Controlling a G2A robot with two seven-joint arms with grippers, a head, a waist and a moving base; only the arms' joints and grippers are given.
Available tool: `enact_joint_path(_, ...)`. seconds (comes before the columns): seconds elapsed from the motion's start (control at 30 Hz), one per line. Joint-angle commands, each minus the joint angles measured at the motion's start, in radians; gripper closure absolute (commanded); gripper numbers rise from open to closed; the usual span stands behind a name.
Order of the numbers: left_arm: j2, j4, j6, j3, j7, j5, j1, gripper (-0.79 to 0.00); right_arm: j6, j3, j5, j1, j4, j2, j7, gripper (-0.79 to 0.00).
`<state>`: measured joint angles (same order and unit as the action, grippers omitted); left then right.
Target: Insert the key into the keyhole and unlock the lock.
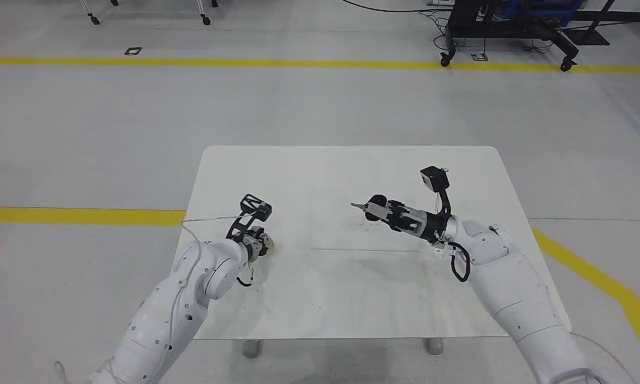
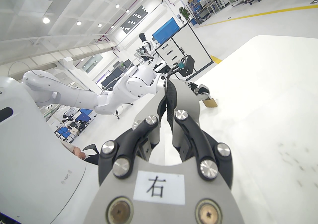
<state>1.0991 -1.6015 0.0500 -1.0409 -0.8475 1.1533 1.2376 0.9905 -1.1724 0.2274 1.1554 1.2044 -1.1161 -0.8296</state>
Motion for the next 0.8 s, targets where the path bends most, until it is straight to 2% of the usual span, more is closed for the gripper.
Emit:
enact_joint_path(0.0, 0.001, 0.002, 0.003, -0.003, 0.033, 0.006, 0.001, 0.000, 0.000, 0.000, 0.000, 0.000, 0.000, 0.000, 0.000, 0.000)
enact_joint_path(0.13, 0.001, -0.014, 0.019, -0.011, 0.093, 0.019, 0.011, 0.000, 0.000, 0.000, 0.000, 0.000, 0.000, 0.000, 0.000, 0.000)
enact_joint_path(0.43, 0.001, -0.014, 0.019, -0.013, 0.098, 0.008, 0.013, 0.000, 0.000, 0.000, 0.000, 0.000, 0.000, 0.000, 0.000, 0.000)
enact_joint_path(0.53, 0.008, 0.040, 0.079, -0.071, 0.069, -0.261, -0.014, 0.000, 0.000, 0.000, 0.000, 0.000, 0.000, 0.000, 0.000, 0.000)
enact_joint_path(0.6, 0.016, 0.127, 0.122, -0.103, 0.013, -0.490, -0.067, 0.000, 0.000, 0.000, 0.000, 0.000, 0.000, 0.000, 0.000, 0.000)
enact_joint_path(0.67, 0.028, 0.236, 0.182, -0.097, -0.071, -0.682, -0.140, 0.000, 0.000, 0.000, 0.000, 0.000, 0.000, 0.000, 0.000, 0.000)
enact_joint_path(0.77, 0.055, 0.367, 0.241, -0.044, -0.106, -0.843, -0.239, 0.000, 0.000, 0.000, 0.000, 0.000, 0.000, 0.000, 0.000, 0.000)
